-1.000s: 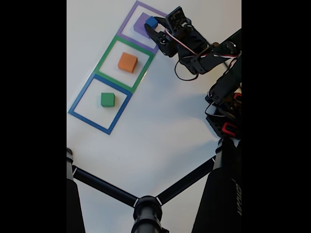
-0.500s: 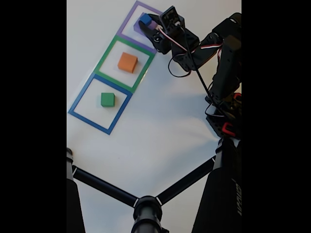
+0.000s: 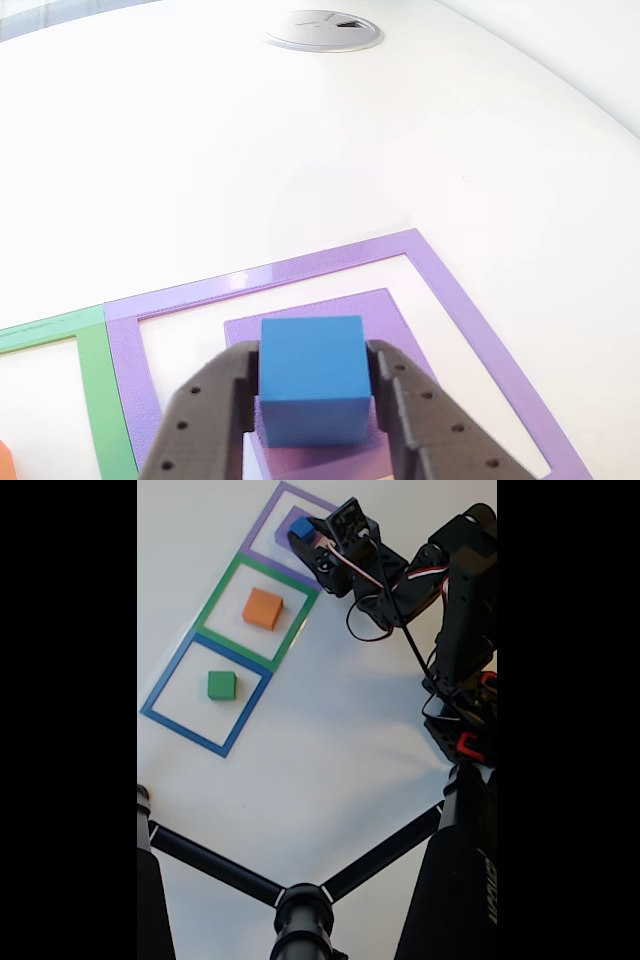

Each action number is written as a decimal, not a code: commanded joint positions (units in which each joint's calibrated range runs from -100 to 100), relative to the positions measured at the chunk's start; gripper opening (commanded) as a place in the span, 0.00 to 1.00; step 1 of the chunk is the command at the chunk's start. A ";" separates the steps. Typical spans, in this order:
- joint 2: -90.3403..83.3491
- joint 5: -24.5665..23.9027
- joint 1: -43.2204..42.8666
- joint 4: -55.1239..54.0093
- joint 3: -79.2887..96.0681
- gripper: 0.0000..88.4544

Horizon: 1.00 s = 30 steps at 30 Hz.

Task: Tower of hanoi

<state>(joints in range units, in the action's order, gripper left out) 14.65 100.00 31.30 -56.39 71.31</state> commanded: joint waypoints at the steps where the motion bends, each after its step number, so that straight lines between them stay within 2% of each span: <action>1: -0.15 0.00 0.91 -1.75 -1.04 0.14; 8: -0.07 0.00 1.29 -1.75 -0.77 0.24; 14: -1.77 0.00 1.29 -0.78 -1.04 0.26; 17: -6.45 0.00 0.81 3.60 -0.77 0.25; 21: -17.59 0.00 0.53 15.01 -0.31 0.25; 24: -29.22 0.00 0.91 29.83 -1.68 0.22; 28: -44.56 0.00 1.77 52.02 -4.77 0.06; 30: -50.70 0.00 1.68 61.25 -6.41 0.02</action>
<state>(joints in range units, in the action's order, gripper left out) -21.32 100.00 32.01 -14.39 69.10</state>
